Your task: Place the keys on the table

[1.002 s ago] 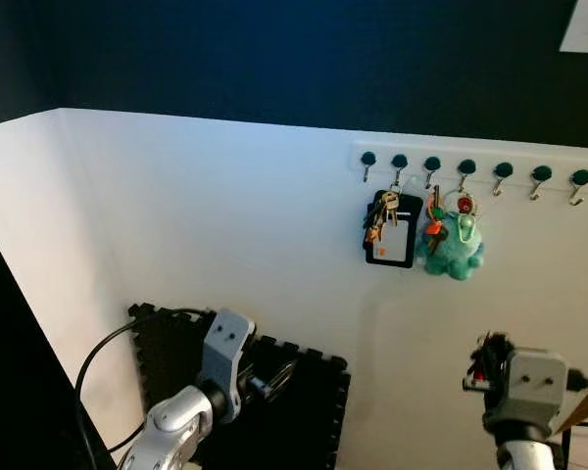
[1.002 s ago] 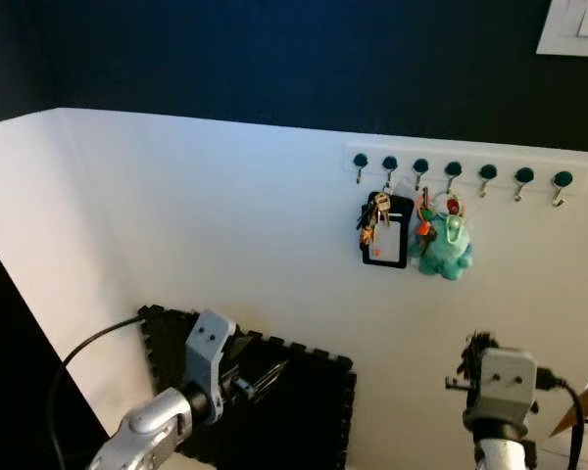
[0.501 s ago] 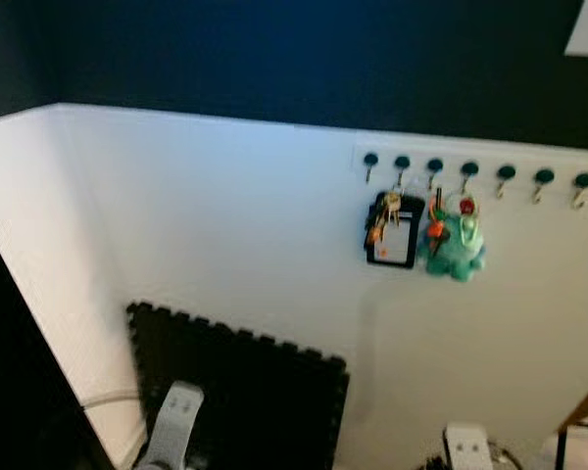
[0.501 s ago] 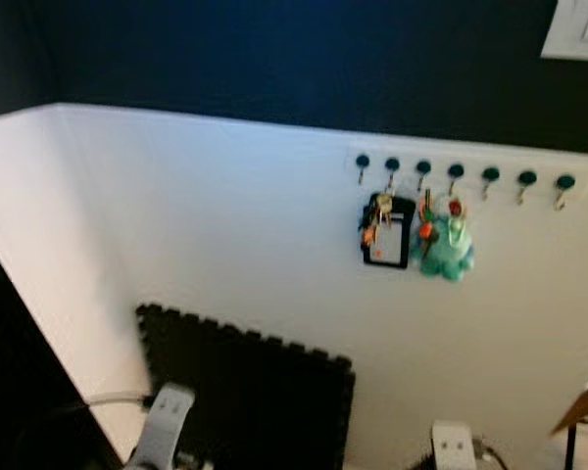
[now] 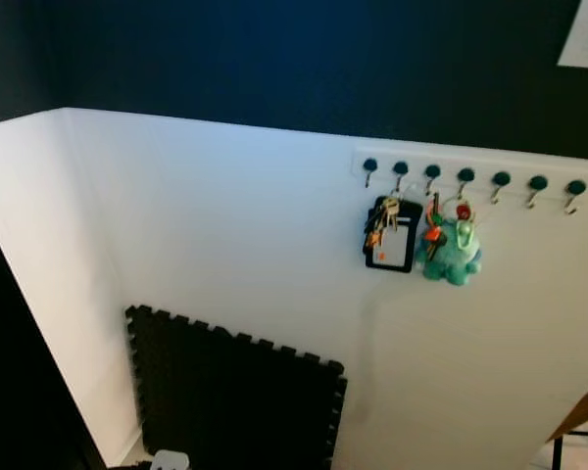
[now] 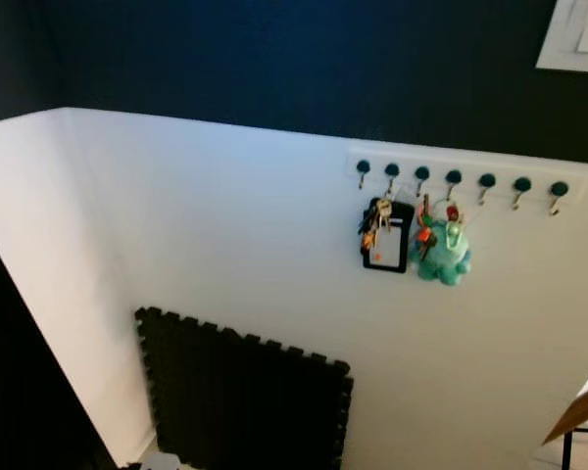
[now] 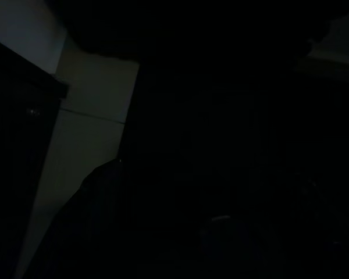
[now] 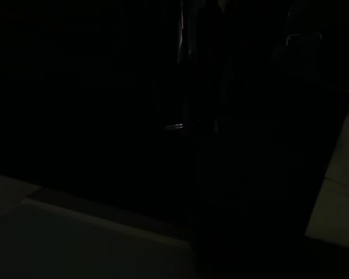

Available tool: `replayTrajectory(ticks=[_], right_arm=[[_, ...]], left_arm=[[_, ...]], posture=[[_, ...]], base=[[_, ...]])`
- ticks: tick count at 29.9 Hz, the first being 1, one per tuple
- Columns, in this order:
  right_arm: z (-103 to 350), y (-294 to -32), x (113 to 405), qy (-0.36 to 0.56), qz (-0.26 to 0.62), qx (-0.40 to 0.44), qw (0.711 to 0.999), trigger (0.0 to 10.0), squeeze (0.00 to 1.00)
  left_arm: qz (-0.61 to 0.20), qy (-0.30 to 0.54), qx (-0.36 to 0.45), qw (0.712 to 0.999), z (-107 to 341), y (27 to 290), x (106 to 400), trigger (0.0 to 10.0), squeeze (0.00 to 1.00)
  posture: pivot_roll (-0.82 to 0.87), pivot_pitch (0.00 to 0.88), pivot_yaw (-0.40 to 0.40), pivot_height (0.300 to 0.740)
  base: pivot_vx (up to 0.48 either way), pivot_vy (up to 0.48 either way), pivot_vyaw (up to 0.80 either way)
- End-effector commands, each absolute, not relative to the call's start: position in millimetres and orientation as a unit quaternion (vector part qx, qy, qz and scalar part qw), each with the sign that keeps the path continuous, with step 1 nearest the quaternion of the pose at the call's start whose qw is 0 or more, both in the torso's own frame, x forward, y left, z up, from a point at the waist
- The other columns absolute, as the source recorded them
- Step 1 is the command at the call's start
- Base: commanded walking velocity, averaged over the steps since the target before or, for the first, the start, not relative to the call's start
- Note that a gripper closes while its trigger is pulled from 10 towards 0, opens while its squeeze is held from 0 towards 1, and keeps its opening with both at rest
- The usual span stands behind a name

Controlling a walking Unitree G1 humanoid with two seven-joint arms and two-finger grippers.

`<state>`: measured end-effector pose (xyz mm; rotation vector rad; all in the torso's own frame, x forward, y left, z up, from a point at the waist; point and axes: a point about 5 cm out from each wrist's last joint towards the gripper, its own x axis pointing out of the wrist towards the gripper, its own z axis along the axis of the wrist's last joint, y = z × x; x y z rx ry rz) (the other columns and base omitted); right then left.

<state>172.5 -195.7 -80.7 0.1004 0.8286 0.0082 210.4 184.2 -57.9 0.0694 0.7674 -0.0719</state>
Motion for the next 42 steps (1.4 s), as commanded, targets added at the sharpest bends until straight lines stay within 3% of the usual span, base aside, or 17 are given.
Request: replayTrajectory(ticks=[1, 24, 42], right_arm=[[-82, -194, 170, 0.405, 0.004, 0.047, 0.913, 10.0, 0.0], [-90, -187, 160, 0.434, 0.006, 0.016, 0.901, 10.0, 0.0], [-91, -190, 157, 0.447, 0.04, -0.017, 0.893, 10.0, 0.0]], left_arm=[[-0.039, 0.378, 0.039, 0.924, -61, 184, 207, 10.0, 0.0], [-0.047, 0.414, 0.078, 0.906, -72, 188, 200, 10.0, 0.0], [-0.054, 0.422, 0.077, 0.902, -77, 181, 192, 10.0, 0.0]], posture=[[0.04, 0.0, 0.01, 0.74], [0.06, 0.0, 0.025, 0.74], [0.06, 0.0, -0.029, 0.74]], base=[[0.0, 0.0, 0.0], [0.0, 0.0, 0.0], [0.0, 0.0, 0.0]])
